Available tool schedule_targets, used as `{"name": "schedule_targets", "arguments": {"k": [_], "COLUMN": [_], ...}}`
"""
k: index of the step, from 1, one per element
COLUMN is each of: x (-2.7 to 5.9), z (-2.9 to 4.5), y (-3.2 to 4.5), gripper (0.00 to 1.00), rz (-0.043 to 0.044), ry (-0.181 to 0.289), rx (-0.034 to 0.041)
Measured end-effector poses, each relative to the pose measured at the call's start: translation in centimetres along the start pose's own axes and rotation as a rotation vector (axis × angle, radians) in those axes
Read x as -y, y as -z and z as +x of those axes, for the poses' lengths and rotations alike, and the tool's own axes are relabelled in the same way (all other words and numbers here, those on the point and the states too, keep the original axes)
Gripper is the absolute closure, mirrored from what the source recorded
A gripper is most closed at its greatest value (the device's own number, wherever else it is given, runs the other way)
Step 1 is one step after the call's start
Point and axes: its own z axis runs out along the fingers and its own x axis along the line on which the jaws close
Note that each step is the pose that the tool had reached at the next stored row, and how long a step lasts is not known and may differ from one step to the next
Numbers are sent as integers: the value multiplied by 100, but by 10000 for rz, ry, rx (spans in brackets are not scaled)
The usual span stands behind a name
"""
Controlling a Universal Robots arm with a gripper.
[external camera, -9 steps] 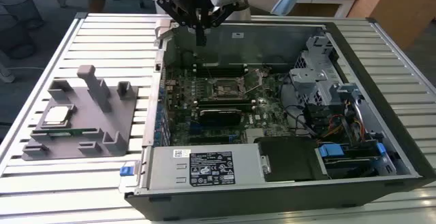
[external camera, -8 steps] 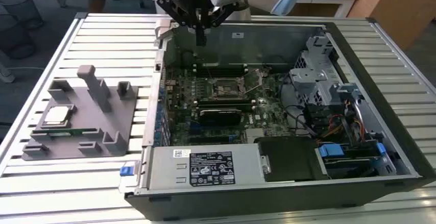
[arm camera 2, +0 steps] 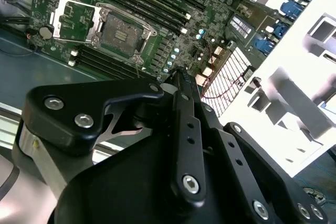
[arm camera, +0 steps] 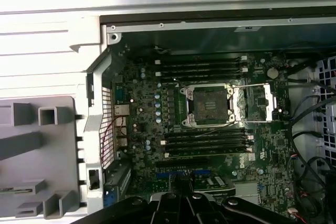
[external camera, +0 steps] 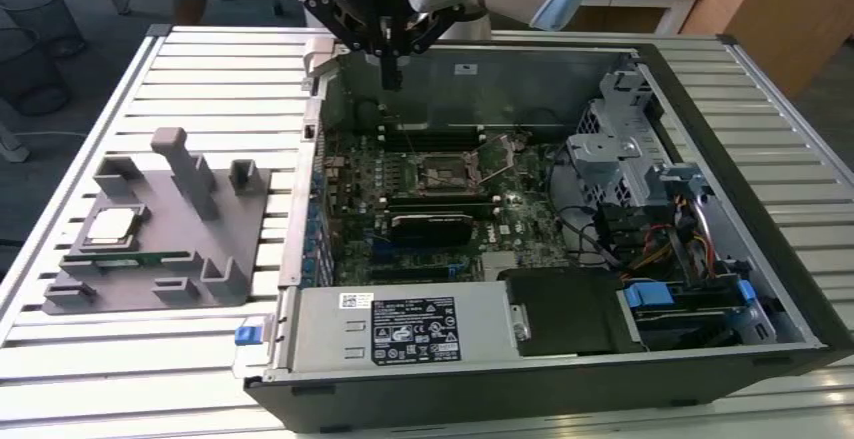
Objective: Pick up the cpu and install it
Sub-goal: 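Reach for the cpu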
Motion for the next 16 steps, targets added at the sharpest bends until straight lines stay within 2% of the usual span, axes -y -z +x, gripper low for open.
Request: {"name": "schedule_targets", "arguments": {"k": [16], "x": [10], "z": [144], "y": [1], "gripper": [89], "rz": [0], "ry": [0], "rx": [0]}}
